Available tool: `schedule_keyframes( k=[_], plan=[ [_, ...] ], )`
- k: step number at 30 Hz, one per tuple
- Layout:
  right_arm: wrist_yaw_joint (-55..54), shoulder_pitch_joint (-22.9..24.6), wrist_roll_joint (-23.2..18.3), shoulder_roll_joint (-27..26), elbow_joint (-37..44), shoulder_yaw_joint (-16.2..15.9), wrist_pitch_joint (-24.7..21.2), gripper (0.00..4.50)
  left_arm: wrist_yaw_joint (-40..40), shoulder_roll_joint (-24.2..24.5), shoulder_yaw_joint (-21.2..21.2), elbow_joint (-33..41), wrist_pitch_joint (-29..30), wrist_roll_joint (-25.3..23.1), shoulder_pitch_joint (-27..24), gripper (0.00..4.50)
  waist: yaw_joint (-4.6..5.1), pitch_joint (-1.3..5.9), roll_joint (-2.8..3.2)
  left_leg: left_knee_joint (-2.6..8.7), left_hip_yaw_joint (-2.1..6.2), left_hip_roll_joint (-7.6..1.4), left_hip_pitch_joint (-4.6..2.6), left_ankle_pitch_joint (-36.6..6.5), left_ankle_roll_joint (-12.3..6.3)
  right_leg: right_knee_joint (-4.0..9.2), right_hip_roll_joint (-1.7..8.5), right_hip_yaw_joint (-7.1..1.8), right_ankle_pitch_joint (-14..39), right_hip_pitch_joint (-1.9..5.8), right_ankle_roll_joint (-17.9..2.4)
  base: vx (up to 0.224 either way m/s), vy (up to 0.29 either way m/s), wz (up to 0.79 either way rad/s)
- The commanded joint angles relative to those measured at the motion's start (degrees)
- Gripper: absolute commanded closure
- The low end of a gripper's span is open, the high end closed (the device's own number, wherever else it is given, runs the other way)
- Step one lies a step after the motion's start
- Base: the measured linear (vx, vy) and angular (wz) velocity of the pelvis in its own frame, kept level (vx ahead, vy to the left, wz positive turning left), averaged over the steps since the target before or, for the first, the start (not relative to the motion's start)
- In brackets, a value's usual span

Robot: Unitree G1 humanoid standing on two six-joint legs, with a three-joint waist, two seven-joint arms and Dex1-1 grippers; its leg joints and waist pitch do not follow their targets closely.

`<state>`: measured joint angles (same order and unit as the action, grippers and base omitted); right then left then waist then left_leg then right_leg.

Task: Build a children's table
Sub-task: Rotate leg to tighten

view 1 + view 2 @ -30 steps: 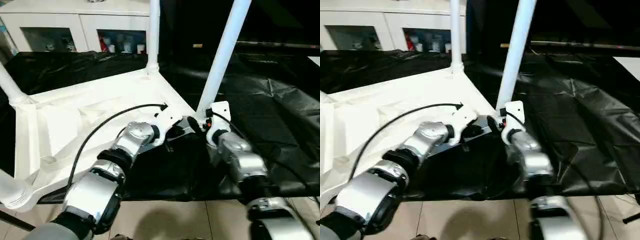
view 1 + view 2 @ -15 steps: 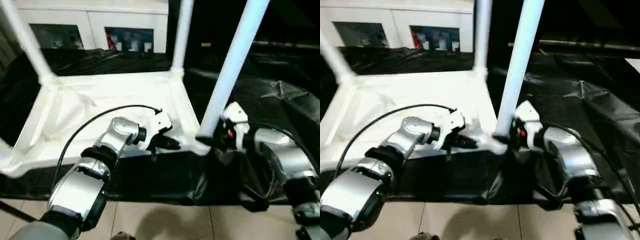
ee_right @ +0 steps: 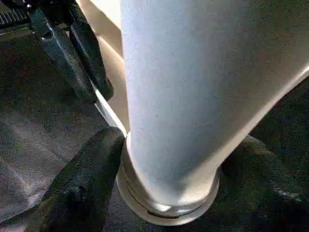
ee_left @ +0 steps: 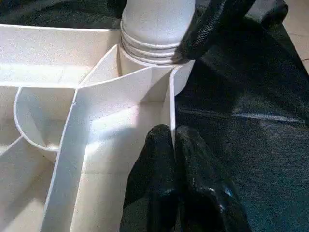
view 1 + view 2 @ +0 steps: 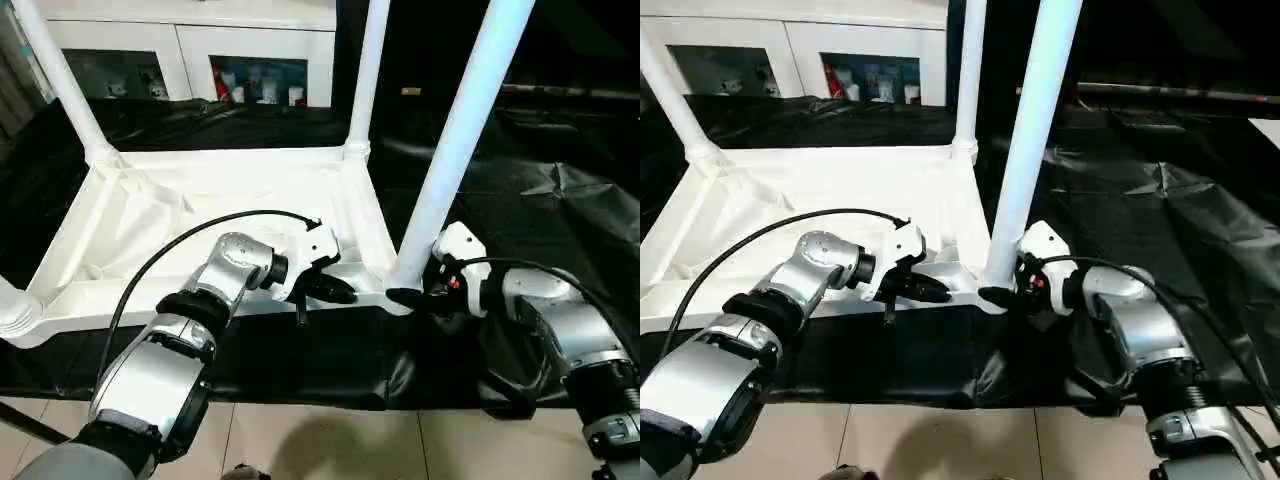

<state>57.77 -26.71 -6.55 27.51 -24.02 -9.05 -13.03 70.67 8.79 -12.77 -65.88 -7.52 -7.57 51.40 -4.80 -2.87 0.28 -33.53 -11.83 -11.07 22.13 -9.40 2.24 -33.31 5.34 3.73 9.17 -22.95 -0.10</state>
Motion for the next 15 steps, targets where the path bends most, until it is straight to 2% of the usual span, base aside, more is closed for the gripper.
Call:
schedule_keyframes(
  k=[1, 4, 10, 12, 13, 14, 15],
  plan=[
    [0.3, -0.2, 0.9, -0.3, -1.0, -1.2, 0.5, 1.62, 0.7, -0.7, -1.2, 1.0, 0.2, -0.6, -0.8, 4.50, -0.03, 3.95, -0.73, 3.63, 1.09, -2.51, -1.40, -13.0, -3.94, 3.35, 3.41, -2.00, 11.5, 2.64, -14.8, 0.000, 0.000, 0.00],
    [0.1, -0.2, 1.1, -0.3, -1.4, -1.3, 0.9, 1.82, 0.6, -0.7, -1.2, 1.0, 0.1, -0.7, -0.8, 4.50, -0.03, 3.93, -0.69, 3.61, 1.08, -2.52, -1.42, -12.9, -4.17, 3.35, 3.39, -1.96, 11.4, 2.62, -14.9, 0.000, 0.000, 0.00],
    [-1.4, 0.0, 1.0, -1.2, -2.3, -0.7, 0.8, 1.86, -0.4, -0.7, -0.9, 0.9, 0.3, -0.6, -0.7, 4.50, -0.03, 3.92, -0.82, 3.61, 1.07, -2.50, -1.42, -13.1, -4.07, 3.40, 3.41, -2.00, 12.2, 2.61, -14.6, 0.000, 0.000, 0.00],
    [-6.2, 0.0, 0.8, -3.4, -4.6, 1.3, 0.5, 1.87, -5.3, -1.2, -0.5, 0.2, 1.0, -1.1, -0.3, 4.50, 0.20, 3.78, -0.84, 3.69, 1.09, -2.47, -1.48, -14.0, -3.65, 3.61, 3.47, -2.03, 14.1, 2.34, -14.3, 0.000, 0.000, 0.00],
    [-6.2, 0.0, 0.8, -3.4, -4.6, 1.3, 0.5, 1.88, -5.3, -1.2, -0.5, 0.2, 1.0, -1.1, -0.3, 4.50, 0.27, 3.73, -0.84, 3.73, 1.12, -2.40, -1.55, -14.7, -3.37, 3.82, 3.48, -2.01, 15.3, 2.28, -14.1, 0.000, 0.000, 0.00],
    [-10.0, -0.2, 0.5, -5.1, -6.3, 2.8, 0.3, 1.88, -8.9, -1.7, 0.1, -0.4, 2.2, -1.2, 0.1, 4.50, 0.32, 3.69, -0.87, 3.77, 1.16, -2.39, -1.61, -15.4, -3.03, 3.94, 3.46, -1.97, 16.5, 2.26, -13.8, 0.000, 0.000, 0.00],
    [-17.2, -0.2, 0.3, -8.2, -8.7, 5.2, -0.2, 1.88, -14.9, -2.9, 1.1, -1.2, 3.3, -1.1, 0.5, 4.50, 0.85, 3.50, -0.89, 3.98, 1.32, -2.36, -1.78, -17.4, -1.69, 4.27, 3.46, -2.00, 19.7, 1.96, -13.1, 0.000, 0.000, 0.00]
  ],
)
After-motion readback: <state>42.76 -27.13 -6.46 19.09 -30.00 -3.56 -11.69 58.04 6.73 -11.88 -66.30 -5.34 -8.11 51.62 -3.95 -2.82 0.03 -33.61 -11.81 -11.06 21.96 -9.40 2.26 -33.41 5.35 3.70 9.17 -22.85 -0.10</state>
